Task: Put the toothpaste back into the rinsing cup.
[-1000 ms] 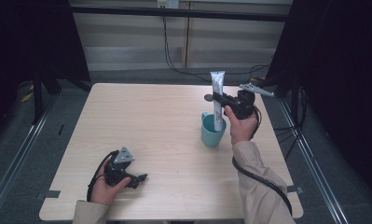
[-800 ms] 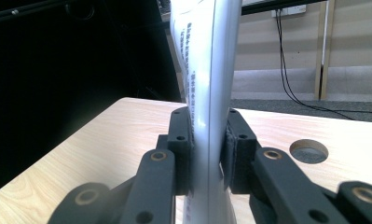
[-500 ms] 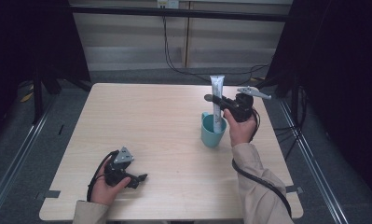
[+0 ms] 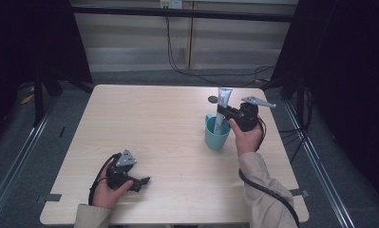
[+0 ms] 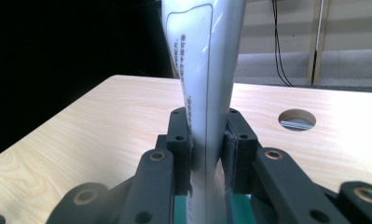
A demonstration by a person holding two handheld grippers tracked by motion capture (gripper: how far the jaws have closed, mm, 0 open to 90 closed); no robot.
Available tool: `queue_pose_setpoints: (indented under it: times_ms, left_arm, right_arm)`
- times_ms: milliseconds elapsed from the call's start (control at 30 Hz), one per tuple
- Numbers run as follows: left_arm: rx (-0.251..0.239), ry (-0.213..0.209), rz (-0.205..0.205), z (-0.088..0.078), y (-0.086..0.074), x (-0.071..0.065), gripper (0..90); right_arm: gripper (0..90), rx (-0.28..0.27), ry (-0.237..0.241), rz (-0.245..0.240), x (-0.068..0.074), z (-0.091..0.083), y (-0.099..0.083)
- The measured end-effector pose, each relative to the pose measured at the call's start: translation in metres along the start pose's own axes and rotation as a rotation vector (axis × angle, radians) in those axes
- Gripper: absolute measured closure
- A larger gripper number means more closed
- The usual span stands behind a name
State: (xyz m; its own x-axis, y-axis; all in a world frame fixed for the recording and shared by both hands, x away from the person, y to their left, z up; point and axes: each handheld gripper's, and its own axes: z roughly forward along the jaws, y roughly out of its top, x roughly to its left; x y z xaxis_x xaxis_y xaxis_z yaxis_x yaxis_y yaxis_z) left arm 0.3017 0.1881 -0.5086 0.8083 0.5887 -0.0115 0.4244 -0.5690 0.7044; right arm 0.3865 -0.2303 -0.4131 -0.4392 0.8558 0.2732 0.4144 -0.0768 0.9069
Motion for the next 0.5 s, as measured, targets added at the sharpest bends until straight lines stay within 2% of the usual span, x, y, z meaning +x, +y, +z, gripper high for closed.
queue_pose_setpoints:
  times_ms: [500]
  left_arm:
    - [-0.002,-0.002,0.0,0.0,0.0,0.0,5.3]
  right_arm:
    - [74.7,0.017,-0.003,0.01,-0.005,-0.004,-0.014]
